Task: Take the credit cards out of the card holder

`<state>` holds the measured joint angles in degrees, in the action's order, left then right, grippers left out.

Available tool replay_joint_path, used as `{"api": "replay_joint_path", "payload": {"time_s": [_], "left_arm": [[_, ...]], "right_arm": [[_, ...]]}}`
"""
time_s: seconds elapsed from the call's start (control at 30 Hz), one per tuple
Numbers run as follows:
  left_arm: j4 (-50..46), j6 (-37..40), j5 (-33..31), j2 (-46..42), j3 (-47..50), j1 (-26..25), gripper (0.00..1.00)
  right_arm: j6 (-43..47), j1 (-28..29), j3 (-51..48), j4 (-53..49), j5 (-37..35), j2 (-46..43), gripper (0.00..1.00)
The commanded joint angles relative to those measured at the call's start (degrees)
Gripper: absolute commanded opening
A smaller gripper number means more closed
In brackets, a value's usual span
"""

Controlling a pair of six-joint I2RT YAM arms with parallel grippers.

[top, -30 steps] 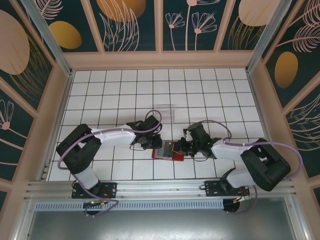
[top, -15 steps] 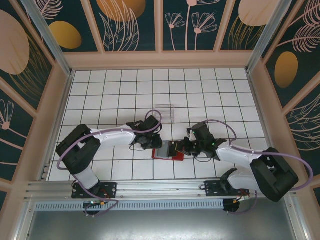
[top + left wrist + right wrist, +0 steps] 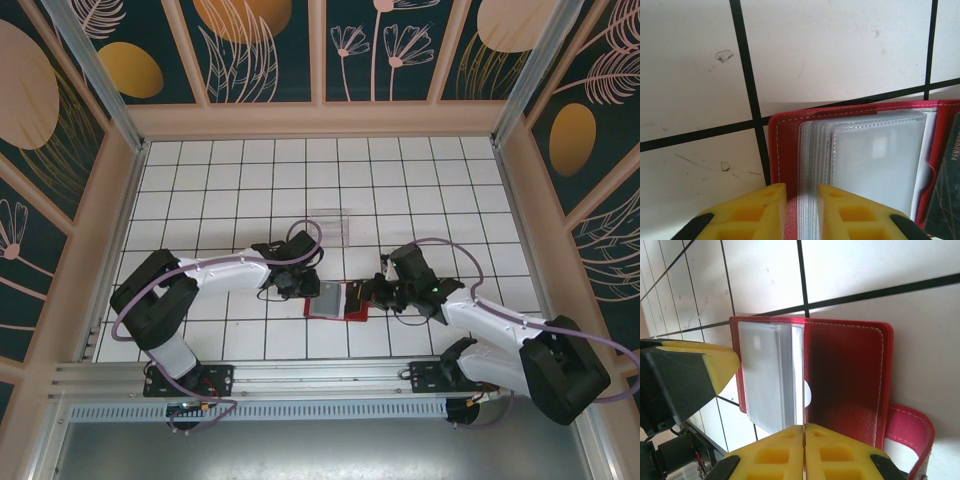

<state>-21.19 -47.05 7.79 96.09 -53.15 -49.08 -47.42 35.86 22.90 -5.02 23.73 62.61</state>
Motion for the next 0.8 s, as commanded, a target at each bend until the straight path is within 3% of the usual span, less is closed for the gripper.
{"api": "replay_joint_path", "payload": {"time_s": [0.0, 0.33, 0.77], "left_arm": [[-2.2, -0.4, -2.1, -2.2, -1.3, -0.1, 0.25], [2.2, -1.6, 0.8, -5.9, 3.8, 2.7, 0.27], [4.4, -0.4, 1.5, -10.4, 10.2, 8.1, 0.28]], "right_arm": [[3.2, -0.7, 3.2, -3.2, -2.6, -1.2, 0.09], [20.5, -1.2, 11.6, -7.0, -6.5, -0.2, 0.08], [65.4, -1.8, 27.5, -18.0, -9.5, 9.1, 0.00]]}}
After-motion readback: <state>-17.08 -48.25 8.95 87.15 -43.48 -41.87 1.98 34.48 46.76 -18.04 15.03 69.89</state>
